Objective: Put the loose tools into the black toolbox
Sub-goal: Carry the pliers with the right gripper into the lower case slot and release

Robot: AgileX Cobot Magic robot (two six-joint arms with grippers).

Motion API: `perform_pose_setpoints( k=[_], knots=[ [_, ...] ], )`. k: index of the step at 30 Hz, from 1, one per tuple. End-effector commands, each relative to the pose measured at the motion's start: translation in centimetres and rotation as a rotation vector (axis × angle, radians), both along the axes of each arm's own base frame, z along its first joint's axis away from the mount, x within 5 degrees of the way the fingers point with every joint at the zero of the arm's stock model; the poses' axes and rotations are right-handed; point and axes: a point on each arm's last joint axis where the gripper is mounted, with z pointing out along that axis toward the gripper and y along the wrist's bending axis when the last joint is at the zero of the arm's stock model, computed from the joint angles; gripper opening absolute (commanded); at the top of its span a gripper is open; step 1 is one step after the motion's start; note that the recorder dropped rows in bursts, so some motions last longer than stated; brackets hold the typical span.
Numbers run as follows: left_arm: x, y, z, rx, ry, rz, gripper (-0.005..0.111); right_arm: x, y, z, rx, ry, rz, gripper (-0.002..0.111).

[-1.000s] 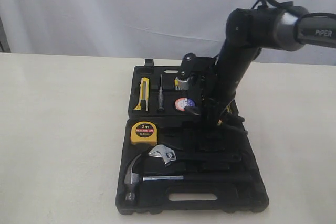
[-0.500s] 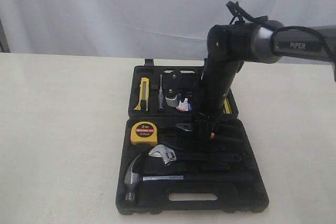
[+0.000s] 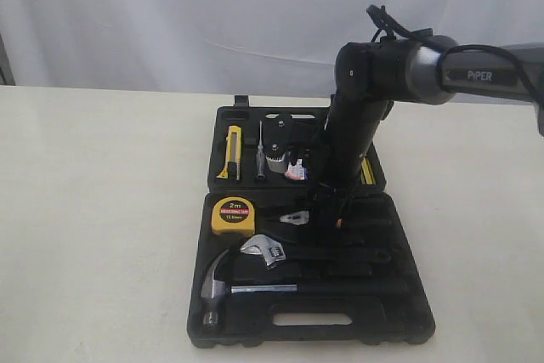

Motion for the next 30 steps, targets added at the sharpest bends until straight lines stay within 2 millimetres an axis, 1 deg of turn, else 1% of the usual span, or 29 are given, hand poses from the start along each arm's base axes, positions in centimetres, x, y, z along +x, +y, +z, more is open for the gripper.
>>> perform_pose_setpoints(
  k=[1,2,6,7,8,10,11,12,13,15,16,19,21,25,27,29,30],
  knots=[
    [0.0,0.0,0.1,-0.001,-0.011,-0.004,0.0,-0.2,-0.1,0.1,-0.005,0.017,-0.02,0.067],
    [0.0,0.0,0.1,-0.001,-0.011,-0.004,0.0,-0.2,-0.1,0.2,-0.005,0.022,-0.019,0.067],
    [0.0,0.0,0.1,-0.001,-0.011,-0.004,0.0,-0.5,-0.1,1.8,-0.008,-0.002,-0.016,0.067],
    [0.0,0.0,0.1,-0.001,-0.011,-0.004,0.0,-0.5,-0.2,2.3,-0.014,-0.014,-0.013,0.067],
    [0.0,0.0,0.1,-0.001,-0.011,-0.004,0.0,-0.6,-0.3,3.3,-0.029,-0.037,-0.008,0.067],
    [0.0,0.0,0.1,-0.001,-0.011,-0.004,0.0,-0.8,-0.6,4.3,-0.052,-0.059,-0.029,0.066],
    [0.0,0.0,0.1,-0.001,-0.011,-0.004,0.0,-0.9,-0.7,4.9,-0.066,-0.072,-0.04,0.063],
    [0.0,0.0,0.1,-0.001,-0.011,-0.004,0.0,-1.0,-0.8,5.4,-0.072,-0.084,-0.044,0.057],
    [0.0,0.0,0.1,-0.001,-0.011,-0.004,0.0,-1.1,-1.1,6.0,-0.08,-0.097,-0.048,0.038],
    [0.0,0.0,0.1,-0.001,-0.011,-0.004,0.0,-1.2,-1.4,6.2,-0.086,-0.095,-0.051,0.008],
    [0.0,0.0,0.1,-0.001,-0.011,-0.004,0.0,-1.3,-1.5,6.2,-0.081,-0.087,-0.059,0.0],
    [0.0,0.0,0.1,-0.001,-0.011,-0.004,0.0,-1.5,-1.5,5.4,-0.072,-0.03,-0.06,0.0],
    [0.0,0.0,0.1,-0.001,-0.011,-0.004,0.0,-1.5,-1.4,4.4,-0.06,0.011,-0.063,0.0],
    [0.0,0.0,0.1,-0.001,-0.011,-0.004,0.0,-1.2,-1.3,1.8,-0.056,0.077,-0.068,0.0],
    [0.0,0.0,0.1,-0.001,-0.011,-0.004,0.0,-1.0,-1.2,0.2,-0.043,0.109,-0.073,0.0],
    [0.0,0.0,0.1,-0.001,-0.011,-0.004,0.0,-0.7,-1.1,-1.0,-0.039,0.119,-0.077,0.0],
    [0.0,0.0,0.1,-0.001,-0.011,-0.004,0.0,-0.7,-1.1,-1.2,-0.039,0.116,-0.077,0.0]
  ],
)
